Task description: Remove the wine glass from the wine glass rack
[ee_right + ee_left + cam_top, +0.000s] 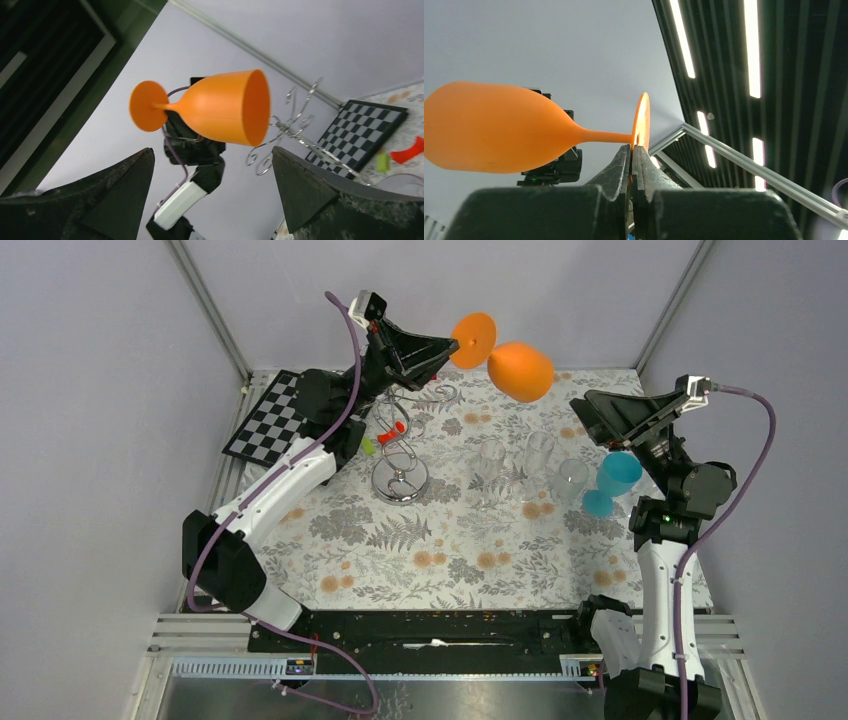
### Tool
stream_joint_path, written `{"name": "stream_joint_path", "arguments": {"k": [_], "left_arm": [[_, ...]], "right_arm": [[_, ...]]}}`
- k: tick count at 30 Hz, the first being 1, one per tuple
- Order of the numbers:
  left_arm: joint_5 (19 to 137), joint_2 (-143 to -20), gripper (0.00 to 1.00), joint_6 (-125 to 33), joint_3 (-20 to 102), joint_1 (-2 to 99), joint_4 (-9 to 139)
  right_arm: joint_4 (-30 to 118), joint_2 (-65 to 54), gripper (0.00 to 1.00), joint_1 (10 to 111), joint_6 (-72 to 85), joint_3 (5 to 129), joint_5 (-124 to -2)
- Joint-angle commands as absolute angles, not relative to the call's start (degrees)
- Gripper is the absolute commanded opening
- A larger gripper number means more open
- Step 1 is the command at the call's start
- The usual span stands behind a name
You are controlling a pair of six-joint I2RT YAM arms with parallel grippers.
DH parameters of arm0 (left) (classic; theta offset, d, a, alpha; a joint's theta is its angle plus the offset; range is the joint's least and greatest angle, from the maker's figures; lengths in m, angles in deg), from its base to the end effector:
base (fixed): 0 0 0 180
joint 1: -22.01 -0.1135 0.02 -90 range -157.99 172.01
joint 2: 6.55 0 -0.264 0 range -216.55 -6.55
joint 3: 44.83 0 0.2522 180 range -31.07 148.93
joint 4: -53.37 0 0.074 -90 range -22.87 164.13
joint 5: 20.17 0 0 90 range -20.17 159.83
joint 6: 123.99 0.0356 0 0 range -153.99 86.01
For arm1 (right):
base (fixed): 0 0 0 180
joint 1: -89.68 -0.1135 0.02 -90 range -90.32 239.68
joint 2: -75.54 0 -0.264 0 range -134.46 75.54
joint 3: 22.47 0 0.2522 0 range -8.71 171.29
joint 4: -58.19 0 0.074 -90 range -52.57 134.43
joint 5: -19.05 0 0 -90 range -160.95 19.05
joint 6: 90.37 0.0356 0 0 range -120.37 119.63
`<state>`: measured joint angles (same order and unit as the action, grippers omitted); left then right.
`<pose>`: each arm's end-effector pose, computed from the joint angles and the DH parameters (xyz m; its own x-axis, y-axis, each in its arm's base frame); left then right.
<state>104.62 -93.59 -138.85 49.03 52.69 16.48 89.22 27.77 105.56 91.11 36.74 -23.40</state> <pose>0.2747 -0.1866 0.4784 -0.9003 -0.3889 -0.1957 0.3760 -0.4680 -0.7998 0.1631 -0.0191 0.4252 -0.3555 0.8026 -0.4790 -0.6405 0.1641 0.7503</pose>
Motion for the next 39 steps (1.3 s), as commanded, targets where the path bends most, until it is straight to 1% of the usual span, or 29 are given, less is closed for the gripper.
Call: {"name": "stream_joint_path", "arguments": {"k": [1,7,13,18,21,24,25,27,29,30,32,36,39], "left_arm": [[101.2,-90.9,0.0,-143.1,50.2,54.5,11.4],[102.2,-90.9,0.0,-143.1,52.1,55.9,12.3],[102.2,-90.0,0.0,-143.0,52.3,56.6,12.6],[102.1,-89.1,0.0,-141.4,52.3,56.6,14.1],[101.8,-88.8,0.0,-139.7,52.8,56.6,15.9],[101.5,-88.9,0.0,-139.4,53.2,56.5,15.3],[101.4,-88.8,0.0,-139.3,53.4,56.5,15.2],[101.1,-88.5,0.0,-138.7,53.2,56.6,15.3],[100.7,-87.9,0.0,-137.8,52.7,56.6,16.5],[100.3,-87.7,0.0,-137.3,52.2,56.7,16.8],[99.9,-87.3,0.0,-137.5,51.3,56.9,16.9],[99.9,-87.3,0.0,-138.3,50.8,57.3,15.9],[100.1,-87.1,0.0,-138.7,50.8,57.4,15.5]], "right_arm": [[97.3,27.7,0.93,101.4,95.1,41.5,-22.2],[88.7,28.5,0.92,97.9,88.0,43.7,-22.9],[95.4,24.7,0.84,94.7,91.4,44.6,-22.8],[96.2,24.7,0.83,93.4,90.7,44.3,-23.1],[92.8,26.2,0.83,93.4,87.8,44.2,-23.6],[83.9,28.8,0.83,93.4,81.1,44.5,-24.6],[78.1,30.0,0.82,93.4,76.9,45.2,-25.7],[61.6,32.5,0.82,93.3,66.1,48.1,-29.7],[54.0,34.1,0.83,93.3,58.8,48.8,-34.0],[54.2,34.4,0.84,93.3,58.0,48.2,-34.6],[59.5,33.5,0.85,93.3,60.4,46.4,-33.4],[79.0,28.4,0.85,93.1,72.2,43.9,-29.0],[88.7,26.3,0.84,92.4,77.7,43.9,-28.1]]}}
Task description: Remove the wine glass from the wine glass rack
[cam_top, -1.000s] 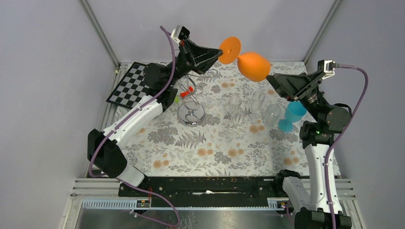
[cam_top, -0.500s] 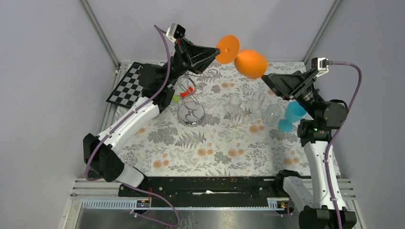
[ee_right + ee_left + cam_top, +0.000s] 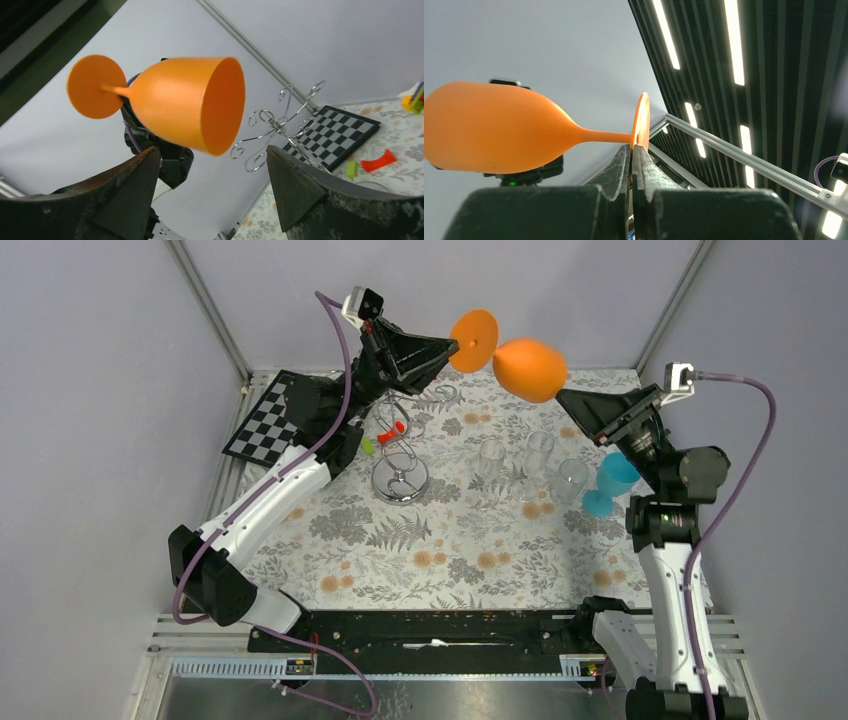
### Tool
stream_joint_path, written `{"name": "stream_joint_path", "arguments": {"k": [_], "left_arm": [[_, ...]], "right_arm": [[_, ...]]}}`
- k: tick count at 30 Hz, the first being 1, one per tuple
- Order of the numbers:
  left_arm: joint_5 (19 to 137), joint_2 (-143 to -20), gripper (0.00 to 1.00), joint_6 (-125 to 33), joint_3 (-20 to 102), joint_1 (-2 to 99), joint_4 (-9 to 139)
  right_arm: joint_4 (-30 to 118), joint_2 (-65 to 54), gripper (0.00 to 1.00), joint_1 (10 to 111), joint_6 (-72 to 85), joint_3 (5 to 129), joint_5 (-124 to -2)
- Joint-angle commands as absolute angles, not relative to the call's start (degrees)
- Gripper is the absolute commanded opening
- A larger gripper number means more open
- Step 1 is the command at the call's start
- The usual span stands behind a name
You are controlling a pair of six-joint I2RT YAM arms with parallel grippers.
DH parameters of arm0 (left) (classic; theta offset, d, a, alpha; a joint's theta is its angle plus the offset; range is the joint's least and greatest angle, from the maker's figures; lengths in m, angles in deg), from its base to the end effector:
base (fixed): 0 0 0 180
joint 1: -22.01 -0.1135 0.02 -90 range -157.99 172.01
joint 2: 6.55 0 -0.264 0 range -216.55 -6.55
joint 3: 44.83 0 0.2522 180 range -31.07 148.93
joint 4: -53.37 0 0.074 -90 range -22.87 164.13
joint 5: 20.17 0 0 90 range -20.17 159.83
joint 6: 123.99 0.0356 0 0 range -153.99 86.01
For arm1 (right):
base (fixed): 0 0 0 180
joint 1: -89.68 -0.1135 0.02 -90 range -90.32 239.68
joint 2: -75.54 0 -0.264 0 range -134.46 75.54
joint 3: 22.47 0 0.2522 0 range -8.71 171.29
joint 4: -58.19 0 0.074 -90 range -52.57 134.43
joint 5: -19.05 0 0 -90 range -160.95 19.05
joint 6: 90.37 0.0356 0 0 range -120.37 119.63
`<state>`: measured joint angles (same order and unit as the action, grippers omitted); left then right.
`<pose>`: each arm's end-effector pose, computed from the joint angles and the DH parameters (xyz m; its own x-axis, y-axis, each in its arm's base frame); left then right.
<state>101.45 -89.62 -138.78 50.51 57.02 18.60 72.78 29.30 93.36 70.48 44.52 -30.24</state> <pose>0.2397 -0.1907 0.5055 -0.9083 -0.3690 -0.1970 0.3801 -0.5317 -0.7569 0.1568 0.0132 0.4519 -0.2663 0.7347 -0.6240 -0.7035 0.2944 0.6468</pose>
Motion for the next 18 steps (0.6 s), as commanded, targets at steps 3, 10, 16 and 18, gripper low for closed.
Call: {"name": "stream_joint_path", "arguments": {"k": [3,10,16,18], "left_arm": [[100.2,-86.7,0.0,-138.9,50.7,57.6,15.4],[100.2,-86.6,0.0,-140.4,50.2,58.3,13.8],[100.1,-86.9,0.0,-141.7,49.6,58.5,11.8],[100.0,-87.1,0.0,-142.3,49.5,58.6,11.1]], "right_arm": [[94.2,25.6,0.84,91.6,79.3,44.8,-26.8],[110.5,23.1,0.8,90.0,87.9,46.0,-24.7],[118.5,20.8,0.57,88.3,92.6,47.2,-24.5],[119.1,20.6,0.5,87.9,92.8,47.2,-24.6]]}}
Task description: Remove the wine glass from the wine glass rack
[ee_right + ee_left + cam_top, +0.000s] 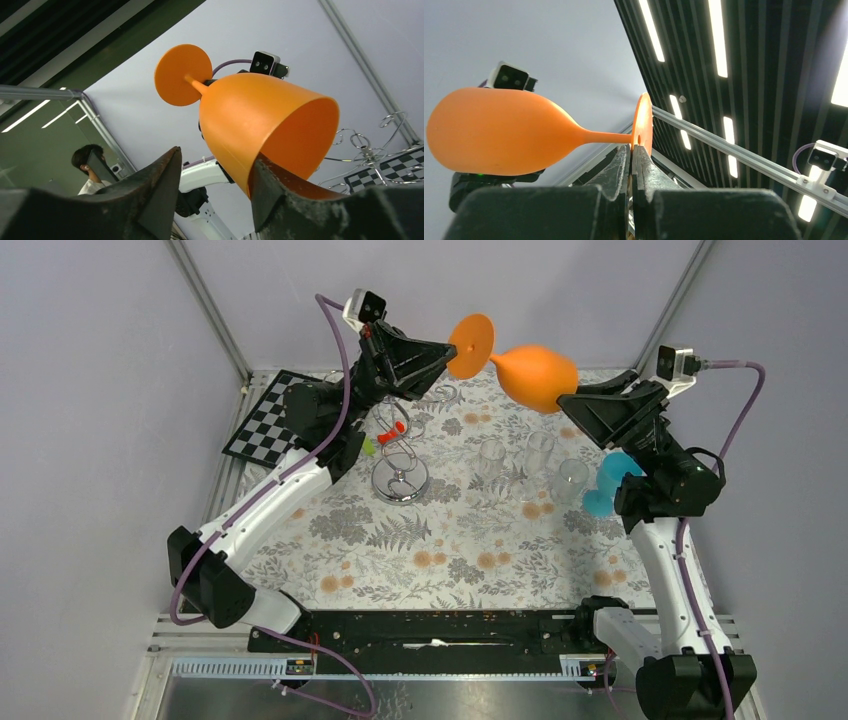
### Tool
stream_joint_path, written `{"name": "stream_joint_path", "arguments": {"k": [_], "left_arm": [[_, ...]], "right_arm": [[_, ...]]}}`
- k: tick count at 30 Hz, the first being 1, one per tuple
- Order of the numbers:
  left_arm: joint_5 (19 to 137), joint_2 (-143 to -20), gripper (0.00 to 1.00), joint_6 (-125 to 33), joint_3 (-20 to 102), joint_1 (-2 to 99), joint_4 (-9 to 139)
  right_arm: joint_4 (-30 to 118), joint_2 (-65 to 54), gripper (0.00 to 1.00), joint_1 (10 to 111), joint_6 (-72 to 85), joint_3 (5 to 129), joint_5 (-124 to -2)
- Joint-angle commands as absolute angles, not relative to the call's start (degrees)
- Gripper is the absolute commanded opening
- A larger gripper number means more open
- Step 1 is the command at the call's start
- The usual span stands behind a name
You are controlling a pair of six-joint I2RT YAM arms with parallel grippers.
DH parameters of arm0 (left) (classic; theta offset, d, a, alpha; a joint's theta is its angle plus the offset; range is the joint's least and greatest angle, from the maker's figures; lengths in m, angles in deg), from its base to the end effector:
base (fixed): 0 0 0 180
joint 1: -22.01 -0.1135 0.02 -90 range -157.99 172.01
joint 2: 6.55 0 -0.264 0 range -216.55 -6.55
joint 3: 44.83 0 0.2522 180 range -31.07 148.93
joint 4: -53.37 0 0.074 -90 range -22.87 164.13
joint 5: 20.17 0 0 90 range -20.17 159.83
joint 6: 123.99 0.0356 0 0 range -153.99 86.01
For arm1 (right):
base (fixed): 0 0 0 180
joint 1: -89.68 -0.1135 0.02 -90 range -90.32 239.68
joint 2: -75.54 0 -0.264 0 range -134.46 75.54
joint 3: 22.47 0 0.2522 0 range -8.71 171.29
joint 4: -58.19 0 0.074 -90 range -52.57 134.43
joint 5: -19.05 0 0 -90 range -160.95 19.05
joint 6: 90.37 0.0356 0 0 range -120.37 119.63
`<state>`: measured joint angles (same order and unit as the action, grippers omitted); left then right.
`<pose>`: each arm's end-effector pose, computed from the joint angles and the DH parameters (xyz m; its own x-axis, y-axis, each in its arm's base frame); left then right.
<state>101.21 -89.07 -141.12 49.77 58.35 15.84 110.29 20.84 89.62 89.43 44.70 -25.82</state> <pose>0.2306 -0.1926 0.5075 -0.9239 -0.3332 -0.1881 0.3572 -0.5750 -0.7361 0.1562 0.0254 0.4729 -0.3019 0.7052 -0.6415 -0.9042 0.0015 0.4272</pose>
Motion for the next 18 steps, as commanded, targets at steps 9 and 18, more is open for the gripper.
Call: {"name": "stream_joint_path", "arguments": {"k": [9,18], "left_arm": [[98.6,-87.7,0.0,-144.7,47.3,58.8,8.1],[97.4,-86.8,0.48,-143.5,45.2,58.6,9.7]], "right_arm": [[120.9,20.7,0.18,87.3,92.5,46.9,-24.7],[120.5,20.9,0.0,87.3,92.0,46.4,-26.2]]}}
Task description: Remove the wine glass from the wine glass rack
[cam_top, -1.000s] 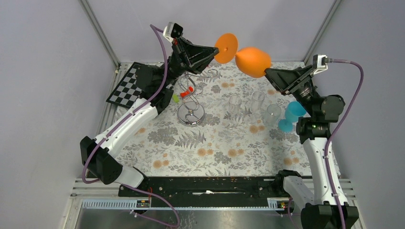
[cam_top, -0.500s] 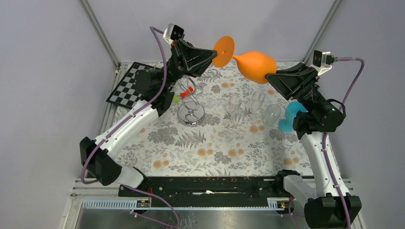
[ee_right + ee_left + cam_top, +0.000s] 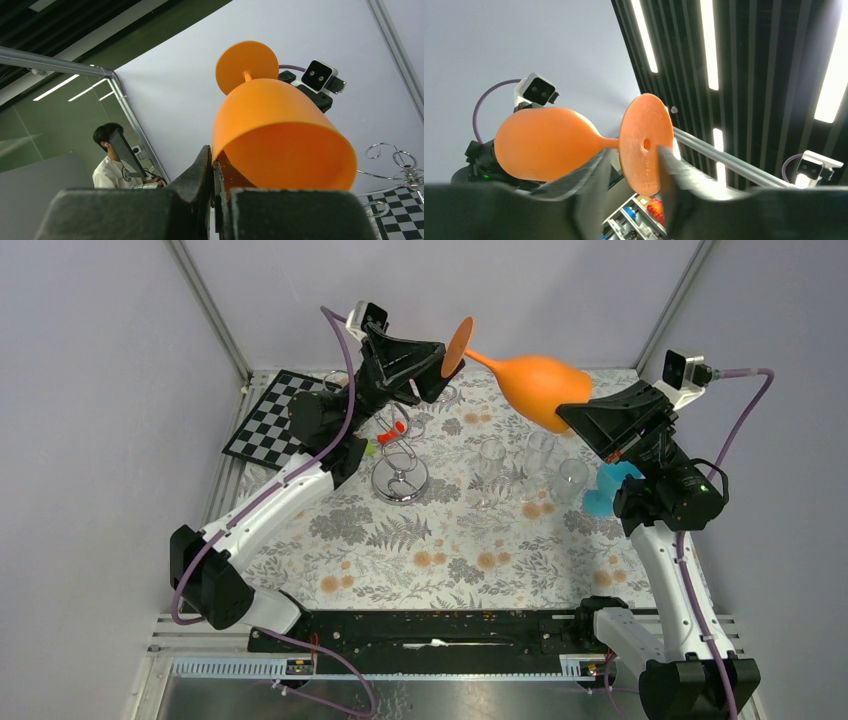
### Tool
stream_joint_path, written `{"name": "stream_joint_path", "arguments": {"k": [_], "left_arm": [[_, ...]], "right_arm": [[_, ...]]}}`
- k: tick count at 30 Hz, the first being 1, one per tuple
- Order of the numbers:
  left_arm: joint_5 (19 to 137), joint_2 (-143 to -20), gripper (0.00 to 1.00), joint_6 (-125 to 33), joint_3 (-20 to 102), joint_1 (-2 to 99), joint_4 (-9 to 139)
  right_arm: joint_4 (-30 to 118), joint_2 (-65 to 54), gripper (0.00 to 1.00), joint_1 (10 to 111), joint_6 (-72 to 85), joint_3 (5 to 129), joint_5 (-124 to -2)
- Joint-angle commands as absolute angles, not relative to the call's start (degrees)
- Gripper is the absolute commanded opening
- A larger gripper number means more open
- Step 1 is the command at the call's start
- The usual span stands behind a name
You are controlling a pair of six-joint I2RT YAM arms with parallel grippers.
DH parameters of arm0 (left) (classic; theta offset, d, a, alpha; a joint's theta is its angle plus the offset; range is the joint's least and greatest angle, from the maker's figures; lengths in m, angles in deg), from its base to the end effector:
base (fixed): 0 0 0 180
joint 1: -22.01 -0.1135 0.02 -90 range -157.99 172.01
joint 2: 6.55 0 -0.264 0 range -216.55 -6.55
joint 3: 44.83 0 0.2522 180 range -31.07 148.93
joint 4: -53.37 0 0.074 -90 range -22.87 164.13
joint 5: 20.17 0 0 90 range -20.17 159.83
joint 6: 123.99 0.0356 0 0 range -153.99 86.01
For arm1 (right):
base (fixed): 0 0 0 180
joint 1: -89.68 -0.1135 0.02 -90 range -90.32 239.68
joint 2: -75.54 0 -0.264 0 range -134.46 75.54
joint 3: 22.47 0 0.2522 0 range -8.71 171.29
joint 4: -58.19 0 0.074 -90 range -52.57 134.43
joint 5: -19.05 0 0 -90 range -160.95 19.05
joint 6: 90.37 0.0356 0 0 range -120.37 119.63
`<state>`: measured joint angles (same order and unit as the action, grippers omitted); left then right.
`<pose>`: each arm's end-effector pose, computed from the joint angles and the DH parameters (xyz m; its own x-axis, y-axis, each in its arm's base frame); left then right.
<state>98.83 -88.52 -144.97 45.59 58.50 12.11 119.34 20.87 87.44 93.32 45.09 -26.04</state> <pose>0.2314 -0.1926 0.4922 -0.9405 -0.3201 -0.1138 0.2961 -0.6085 -0.7362 0.1394 0.0306 0.4805 -0.2830 0.6962 -0.6597 -0.9445 -0.0826 0.3181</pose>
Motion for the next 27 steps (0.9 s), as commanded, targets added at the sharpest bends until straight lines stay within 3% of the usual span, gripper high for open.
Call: {"name": "stream_joint_path", "arguments": {"k": [1,7,16,27], "left_arm": [[97.1,-86.6,0.53,-142.8,44.7,58.5,10.2],[96.8,-83.8,0.7,-137.5,40.5,56.7,15.3],[96.6,-73.1,0.87,-113.5,39.8,54.1,41.4],[85.5,-62.1,0.96,-82.8,45.1,54.0,76.2]], "right_arm": [[119.7,21.3,0.0,87.4,91.9,46.4,-26.6],[103.6,28.0,0.0,87.3,81.3,46.3,-27.5],[32.1,39.3,0.0,87.3,44.2,59.0,-44.8],[-7.6,37.7,0.0,87.3,23.1,68.4,-46.5]]}}
